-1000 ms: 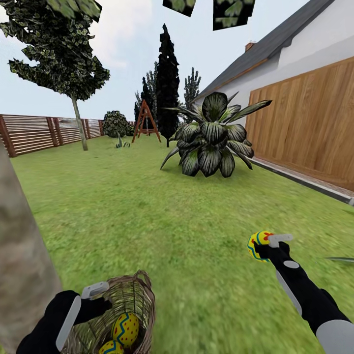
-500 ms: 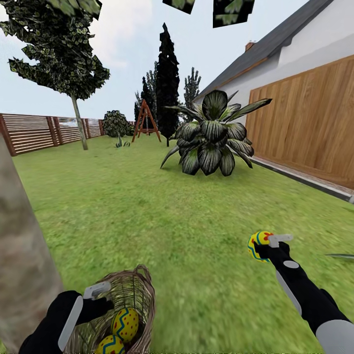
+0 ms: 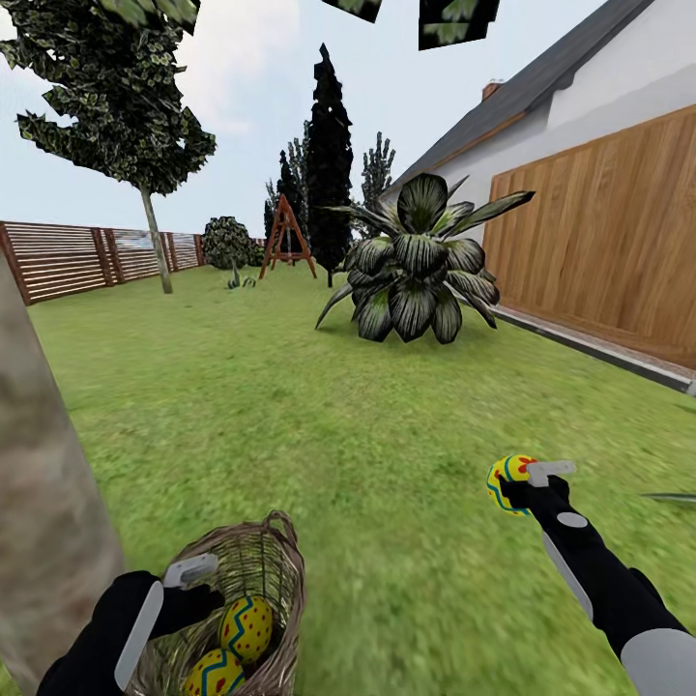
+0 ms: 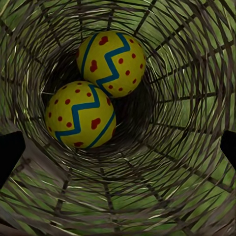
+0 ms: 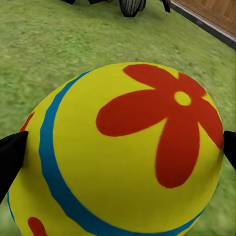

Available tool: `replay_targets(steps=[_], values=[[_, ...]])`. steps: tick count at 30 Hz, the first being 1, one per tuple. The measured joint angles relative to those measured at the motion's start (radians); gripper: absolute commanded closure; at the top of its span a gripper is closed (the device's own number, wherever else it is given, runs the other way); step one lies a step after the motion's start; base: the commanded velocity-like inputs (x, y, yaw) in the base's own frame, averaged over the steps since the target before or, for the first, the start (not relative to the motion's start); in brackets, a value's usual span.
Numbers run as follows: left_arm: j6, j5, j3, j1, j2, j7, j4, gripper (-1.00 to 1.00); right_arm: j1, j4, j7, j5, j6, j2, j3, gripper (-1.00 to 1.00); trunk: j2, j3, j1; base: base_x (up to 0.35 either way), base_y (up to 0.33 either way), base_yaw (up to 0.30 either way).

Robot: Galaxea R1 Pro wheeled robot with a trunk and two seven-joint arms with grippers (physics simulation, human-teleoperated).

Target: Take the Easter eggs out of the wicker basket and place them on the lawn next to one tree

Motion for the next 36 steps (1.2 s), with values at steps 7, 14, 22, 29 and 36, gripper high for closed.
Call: replay_targets(steps=[7,14,22,29,36], values=[[0.000,0.000,0.000,0.000,0.000,0.001,0.000,-1.00,0.000,0.001,0.000,0.000,0.000,0.000,0.000,1.00,-0.042,-0.019,0.023,0.000,0.000,0.000],[0.000,0.004,0.000,0.000,0.000,-0.005,-0.003,-1.00,0.000,0.002,0.000,0.000,0.000,0.000,0.000,1.00,-0.056,-0.025,0.031,0.033,0.007,0.000],[-0.002,0.004,0.001,0.000,-0.012,-0.008,-0.001,-1.00,0.000,0.003,-0.001,0.000,0.000,0.000,0.000,1.00,-0.056,-0.025,0.030,0.245,0.041,0.000],[-0.003,0.005,0.002,0.000,-0.014,-0.009,-0.002,-1.00,0.000,0.005,0.000,0.000,0.000,0.000,0.000,1.00,-0.056,-0.025,0.030,0.111,0.002,0.000],[-0.003,0.006,0.003,0.000,-0.014,-0.008,-0.002,-1.00,0.001,0.031,-0.001,0.002,-0.001,0.000,0.001,1.00,-0.056,-0.025,0.031,0.122,0.032,0.000]])
